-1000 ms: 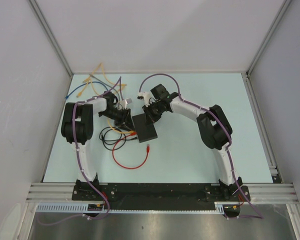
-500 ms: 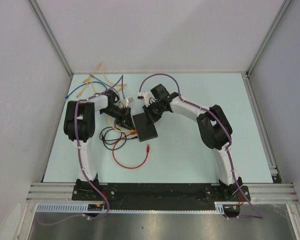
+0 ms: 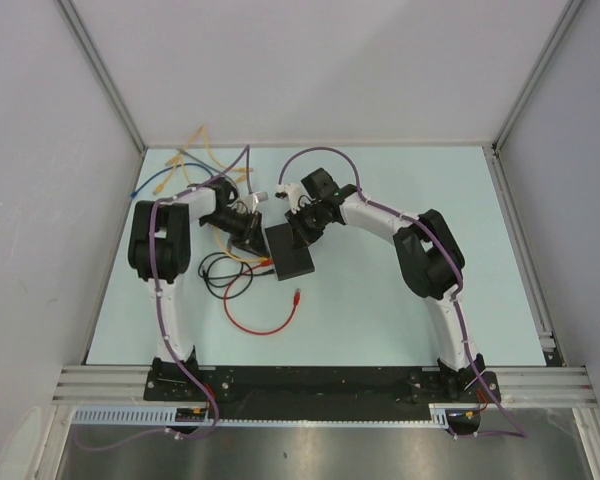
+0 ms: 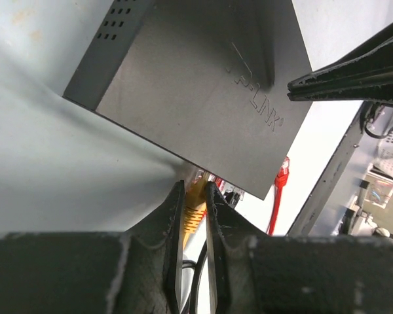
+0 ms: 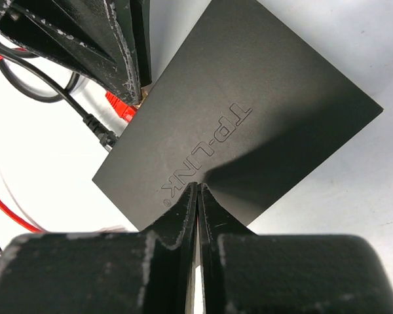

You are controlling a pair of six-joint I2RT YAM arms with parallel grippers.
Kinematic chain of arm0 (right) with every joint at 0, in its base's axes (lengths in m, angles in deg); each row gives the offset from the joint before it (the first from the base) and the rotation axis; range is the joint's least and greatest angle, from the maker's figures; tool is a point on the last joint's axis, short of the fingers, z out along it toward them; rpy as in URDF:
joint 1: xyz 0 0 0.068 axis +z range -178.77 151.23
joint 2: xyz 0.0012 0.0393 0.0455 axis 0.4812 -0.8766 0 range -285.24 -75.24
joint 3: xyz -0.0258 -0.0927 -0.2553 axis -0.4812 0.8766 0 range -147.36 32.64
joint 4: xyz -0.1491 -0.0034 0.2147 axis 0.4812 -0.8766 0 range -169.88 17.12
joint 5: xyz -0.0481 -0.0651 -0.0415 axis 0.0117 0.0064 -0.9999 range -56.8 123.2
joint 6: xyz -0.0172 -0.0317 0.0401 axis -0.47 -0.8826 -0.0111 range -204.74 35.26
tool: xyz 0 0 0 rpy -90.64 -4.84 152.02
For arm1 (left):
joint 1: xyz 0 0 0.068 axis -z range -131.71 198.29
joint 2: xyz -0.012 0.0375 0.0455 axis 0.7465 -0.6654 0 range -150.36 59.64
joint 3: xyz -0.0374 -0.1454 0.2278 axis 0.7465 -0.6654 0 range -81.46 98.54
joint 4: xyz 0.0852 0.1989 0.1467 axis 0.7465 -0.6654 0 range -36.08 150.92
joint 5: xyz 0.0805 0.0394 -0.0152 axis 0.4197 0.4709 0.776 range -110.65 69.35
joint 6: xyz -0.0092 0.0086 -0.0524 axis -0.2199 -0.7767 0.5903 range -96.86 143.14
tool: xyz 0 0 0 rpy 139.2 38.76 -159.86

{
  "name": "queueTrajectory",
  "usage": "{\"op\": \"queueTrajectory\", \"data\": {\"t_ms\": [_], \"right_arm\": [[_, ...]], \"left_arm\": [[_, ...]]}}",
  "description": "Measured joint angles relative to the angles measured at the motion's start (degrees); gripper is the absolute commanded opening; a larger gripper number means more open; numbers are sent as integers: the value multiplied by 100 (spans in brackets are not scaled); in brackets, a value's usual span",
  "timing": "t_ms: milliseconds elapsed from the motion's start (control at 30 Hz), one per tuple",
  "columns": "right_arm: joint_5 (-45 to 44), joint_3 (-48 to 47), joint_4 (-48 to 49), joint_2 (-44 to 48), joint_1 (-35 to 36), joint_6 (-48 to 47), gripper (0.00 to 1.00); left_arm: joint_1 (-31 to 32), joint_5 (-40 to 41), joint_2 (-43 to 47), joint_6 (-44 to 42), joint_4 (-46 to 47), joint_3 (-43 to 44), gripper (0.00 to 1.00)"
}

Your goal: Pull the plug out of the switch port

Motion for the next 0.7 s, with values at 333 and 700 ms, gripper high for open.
{"op": "queueTrajectory", "data": {"t_ms": [333, 700], "right_arm": [[-98, 0, -20, -55, -4, -22, 1], [-240, 44, 63, -55, 101, -155, 0]], "left_arm": [[-11, -376, -918, -105, -1032, 1279, 6], [-125, -269, -1093, -564, -1569, 1633, 7]]}}
